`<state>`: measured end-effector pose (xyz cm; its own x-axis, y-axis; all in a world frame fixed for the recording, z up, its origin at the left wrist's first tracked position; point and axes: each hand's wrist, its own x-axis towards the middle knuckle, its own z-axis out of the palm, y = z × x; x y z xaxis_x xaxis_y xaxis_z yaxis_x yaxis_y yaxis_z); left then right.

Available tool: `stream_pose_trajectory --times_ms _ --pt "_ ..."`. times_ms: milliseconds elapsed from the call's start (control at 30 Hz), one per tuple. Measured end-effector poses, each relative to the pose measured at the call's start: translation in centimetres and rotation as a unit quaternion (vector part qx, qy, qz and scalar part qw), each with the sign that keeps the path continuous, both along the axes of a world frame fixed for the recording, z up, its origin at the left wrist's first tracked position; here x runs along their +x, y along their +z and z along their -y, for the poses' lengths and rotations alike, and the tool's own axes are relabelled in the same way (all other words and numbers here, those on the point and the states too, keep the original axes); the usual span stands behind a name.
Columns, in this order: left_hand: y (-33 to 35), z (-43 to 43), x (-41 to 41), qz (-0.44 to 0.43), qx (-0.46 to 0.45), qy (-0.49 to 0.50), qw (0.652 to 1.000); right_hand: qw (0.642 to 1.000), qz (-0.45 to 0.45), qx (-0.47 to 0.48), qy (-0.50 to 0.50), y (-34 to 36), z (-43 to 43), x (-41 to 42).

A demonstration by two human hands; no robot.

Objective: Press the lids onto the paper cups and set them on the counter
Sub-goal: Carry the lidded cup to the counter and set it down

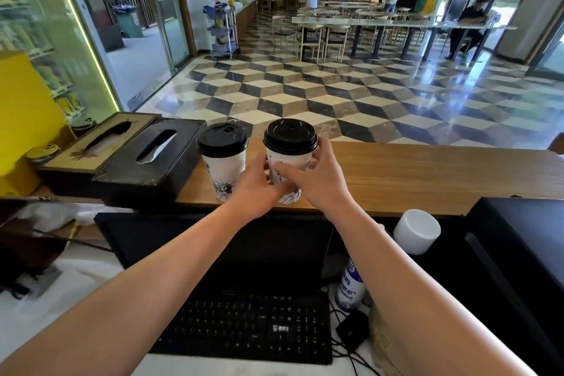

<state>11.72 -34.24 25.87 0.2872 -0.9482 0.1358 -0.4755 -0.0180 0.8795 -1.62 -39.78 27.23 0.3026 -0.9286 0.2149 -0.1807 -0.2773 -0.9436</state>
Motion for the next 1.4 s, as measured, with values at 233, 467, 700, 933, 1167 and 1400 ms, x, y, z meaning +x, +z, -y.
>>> stream_pose_trajectory --times_ms 233,467,700,933,1167,1400 --pt "-1.1 1.9 -0.1 -0.017 0.021 0.001 1.0 1.0 -0.007 0.008 0.006 -1.5 2.1 0.2" --pt "-1.7 1.9 0.0 -0.018 0.022 0.009 1.0 1.0 0.0 0.016 0.007 -2.1 2.2 0.2" --pt "-1.4 1.6 0.1 -0.033 0.03 0.001 0.999 0.999 -0.007 0.032 0.007 -2.1 1.5 0.3" --pt "-0.9 -0.1 -0.6 -0.017 0.058 0.041 0.997 0.998 -0.039 0.038 -0.024 -1.5 -0.4 -0.3" --pt "1.3 -4.8 -1.5 0.021 0.049 0.061 0.997 0.987 -0.068 -0.038 -0.141 0.0 -6.5 -2.4" --pt "3.0 -13.1 -1.4 0.116 0.007 0.017 0.993 0.981 -0.132 -0.13 -0.057 -0.7 -14.0 -3.8"
